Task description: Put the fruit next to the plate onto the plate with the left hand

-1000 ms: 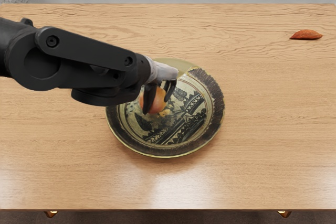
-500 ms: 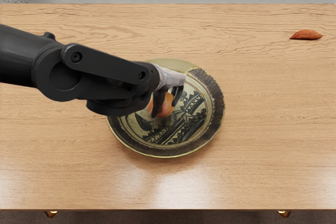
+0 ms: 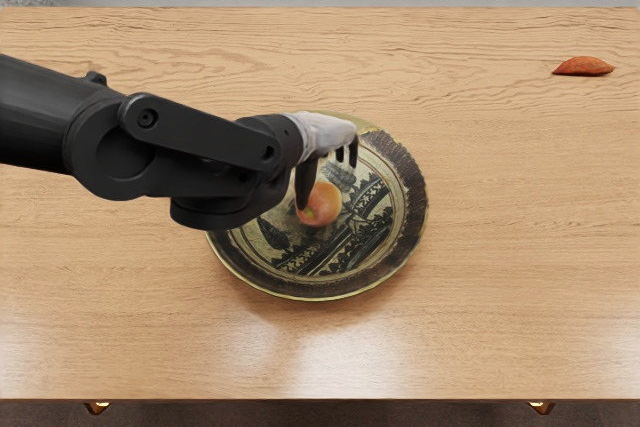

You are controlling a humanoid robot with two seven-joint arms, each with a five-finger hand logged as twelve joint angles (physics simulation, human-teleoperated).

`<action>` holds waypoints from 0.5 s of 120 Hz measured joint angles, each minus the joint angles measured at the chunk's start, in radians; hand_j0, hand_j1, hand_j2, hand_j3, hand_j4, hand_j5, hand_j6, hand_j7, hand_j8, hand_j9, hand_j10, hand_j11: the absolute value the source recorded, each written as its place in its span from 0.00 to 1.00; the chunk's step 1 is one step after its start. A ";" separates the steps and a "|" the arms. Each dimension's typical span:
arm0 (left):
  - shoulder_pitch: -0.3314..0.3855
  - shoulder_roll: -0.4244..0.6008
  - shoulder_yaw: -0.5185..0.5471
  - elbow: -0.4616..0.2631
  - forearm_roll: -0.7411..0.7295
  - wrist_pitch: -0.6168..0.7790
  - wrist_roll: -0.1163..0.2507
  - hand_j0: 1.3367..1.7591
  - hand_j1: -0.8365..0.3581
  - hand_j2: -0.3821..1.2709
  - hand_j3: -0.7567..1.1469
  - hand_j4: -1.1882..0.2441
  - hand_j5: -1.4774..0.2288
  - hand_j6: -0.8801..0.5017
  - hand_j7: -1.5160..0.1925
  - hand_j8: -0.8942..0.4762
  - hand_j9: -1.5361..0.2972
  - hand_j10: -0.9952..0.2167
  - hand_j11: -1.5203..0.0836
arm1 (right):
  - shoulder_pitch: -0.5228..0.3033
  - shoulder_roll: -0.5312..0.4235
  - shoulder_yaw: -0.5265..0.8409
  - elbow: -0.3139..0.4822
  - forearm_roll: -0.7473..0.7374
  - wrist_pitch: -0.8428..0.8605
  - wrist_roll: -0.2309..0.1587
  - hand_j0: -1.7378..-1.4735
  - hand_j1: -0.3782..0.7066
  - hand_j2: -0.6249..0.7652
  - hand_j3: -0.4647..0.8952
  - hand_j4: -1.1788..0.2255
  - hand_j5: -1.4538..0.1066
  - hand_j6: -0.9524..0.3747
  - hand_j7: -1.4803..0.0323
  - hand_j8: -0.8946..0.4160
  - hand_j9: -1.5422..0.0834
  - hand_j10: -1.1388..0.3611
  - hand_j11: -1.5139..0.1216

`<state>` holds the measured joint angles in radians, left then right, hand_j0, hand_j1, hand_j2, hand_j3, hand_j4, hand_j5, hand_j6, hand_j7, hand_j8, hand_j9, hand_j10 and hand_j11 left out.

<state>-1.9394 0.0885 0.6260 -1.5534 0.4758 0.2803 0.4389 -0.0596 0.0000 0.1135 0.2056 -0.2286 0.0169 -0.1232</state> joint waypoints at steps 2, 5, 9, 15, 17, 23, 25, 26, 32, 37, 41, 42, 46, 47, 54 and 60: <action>0.000 0.001 0.000 0.000 0.000 0.001 0.000 0.76 0.64 0.31 0.40 0.56 0.56 0.40 0.59 0.41 0.56 0.51 0.63 | 0.000 0.000 0.000 0.000 0.000 0.000 0.000 0.30 0.06 0.44 0.34 0.82 0.90 0.69 0.95 0.66 0.92 0.74 0.90; 0.001 0.005 0.000 -0.001 -0.001 0.003 0.000 0.76 0.65 0.31 0.40 0.57 0.57 0.40 0.60 0.41 0.57 0.52 0.64 | 0.000 0.000 0.000 0.000 0.000 0.000 0.000 0.30 0.06 0.44 0.34 0.82 0.90 0.69 0.95 0.66 0.92 0.74 0.90; 0.007 0.020 0.001 -0.002 -0.002 0.013 -0.001 0.76 0.66 0.30 0.40 0.58 0.59 0.41 0.61 0.42 0.58 0.54 0.66 | 0.000 0.000 0.000 0.000 0.000 0.000 0.000 0.30 0.06 0.44 0.34 0.82 0.90 0.69 0.95 0.66 0.92 0.74 0.90; 0.011 0.086 -0.002 -0.009 -0.002 0.027 -0.001 0.76 0.68 0.29 0.40 0.60 0.61 0.42 0.63 0.43 0.60 0.55 0.67 | 0.000 0.000 0.000 0.000 0.000 0.000 0.000 0.30 0.06 0.44 0.34 0.82 0.90 0.69 0.95 0.66 0.92 0.74 0.90; 0.012 0.117 -0.007 -0.014 -0.002 0.029 -0.001 0.76 0.68 0.29 0.40 0.60 0.61 0.42 0.63 0.43 0.60 0.56 0.68 | 0.000 0.000 0.000 0.000 0.000 0.000 0.000 0.30 0.06 0.44 0.34 0.82 0.90 0.69 0.95 0.66 0.92 0.74 0.90; 0.021 0.200 -0.034 -0.034 -0.003 0.017 -0.002 0.76 0.69 0.28 0.40 0.61 0.62 0.43 0.64 0.44 0.61 0.57 0.69 | 0.000 0.000 0.000 0.000 0.000 0.000 0.000 0.30 0.06 0.44 0.34 0.82 0.90 0.69 0.95 0.66 0.92 0.74 0.90; 0.028 0.213 -0.046 -0.041 -0.004 0.009 -0.002 0.76 0.69 0.28 0.40 0.61 0.63 0.43 0.65 0.44 0.62 0.57 0.69 | 0.000 0.000 0.000 0.000 0.000 0.000 0.000 0.30 0.06 0.44 0.34 0.82 0.90 0.69 0.95 0.66 0.92 0.74 0.90; 0.033 0.219 -0.052 -0.044 -0.004 0.004 -0.002 0.76 0.69 0.28 0.40 0.61 0.63 0.43 0.65 0.44 0.62 0.57 0.70 | 0.000 0.000 0.000 0.000 0.000 0.000 0.000 0.30 0.06 0.44 0.34 0.82 0.90 0.69 0.95 0.66 0.92 0.74 0.90; 0.046 0.246 -0.088 -0.061 -0.007 -0.027 -0.002 0.76 0.70 0.28 0.40 0.62 0.64 0.43 0.66 0.44 0.62 0.58 0.70 | 0.000 0.000 0.000 0.000 0.000 0.000 0.000 0.30 0.06 0.44 0.34 0.82 0.90 0.69 0.95 0.66 0.92 0.74 0.90; 0.056 0.297 -0.121 -0.074 -0.018 -0.064 -0.002 0.76 0.71 0.28 0.40 0.63 0.64 0.43 0.66 0.45 0.63 0.58 0.71 | 0.000 0.000 0.000 0.000 0.000 0.000 0.000 0.30 0.06 0.44 0.34 0.82 0.90 0.69 0.95 0.66 0.92 0.74 0.90; 0.064 0.326 -0.151 -0.083 -0.036 -0.106 -0.002 0.76 0.71 0.27 0.40 0.63 0.64 0.44 0.67 0.45 0.63 0.59 0.71 | 0.000 0.000 0.000 0.000 0.000 0.000 0.000 0.30 0.06 0.44 0.34 0.82 0.90 0.69 0.95 0.66 0.92 0.74 0.90; 0.065 0.328 -0.158 -0.085 -0.041 -0.116 -0.002 0.76 0.71 0.27 0.40 0.63 0.65 0.44 0.67 0.45 0.63 0.59 0.71 | 0.000 0.000 0.000 0.000 0.000 0.000 0.000 0.30 0.06 0.44 0.34 0.82 0.90 0.69 0.95 0.66 0.92 0.74 0.90; 0.071 0.346 -0.187 -0.093 -0.066 -0.161 -0.002 0.76 0.71 0.27 0.40 0.63 0.65 0.44 0.67 0.45 0.64 0.59 0.72 | 0.000 0.000 0.000 0.000 0.000 0.000 0.000 0.30 0.06 0.44 0.34 0.82 0.90 0.69 0.95 0.66 0.92 0.74 0.90; 0.072 0.352 -0.195 -0.094 -0.073 -0.172 -0.002 0.76 0.71 0.27 0.40 0.63 0.65 0.44 0.67 0.45 0.64 0.59 0.72 | 0.000 0.000 0.000 0.000 0.000 0.000 0.000 0.30 0.06 0.44 0.34 0.82 0.90 0.69 0.95 0.66 0.92 0.74 0.90; 0.101 0.391 -0.244 -0.102 -0.112 -0.248 -0.002 0.76 0.72 0.27 0.40 0.64 0.65 0.44 0.67 0.45 0.64 0.59 0.72 | 0.000 0.000 0.000 0.000 0.000 0.000 0.000 0.30 0.06 0.44 0.34 0.82 0.90 0.69 0.95 0.66 0.92 0.74 0.90; 0.153 0.438 -0.297 -0.106 -0.134 -0.315 -0.002 0.76 0.72 0.27 0.40 0.64 0.66 0.44 0.68 0.45 0.64 0.60 0.72 | 0.000 0.000 0.000 0.000 0.000 0.000 0.000 0.30 0.06 0.44 0.34 0.82 0.90 0.69 0.95 0.66 0.92 0.74 0.90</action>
<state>-1.7865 0.5265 0.3291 -1.6595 0.3421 -0.0343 0.4368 -0.0597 0.0000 0.1135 0.2056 -0.2285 0.0169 -0.1232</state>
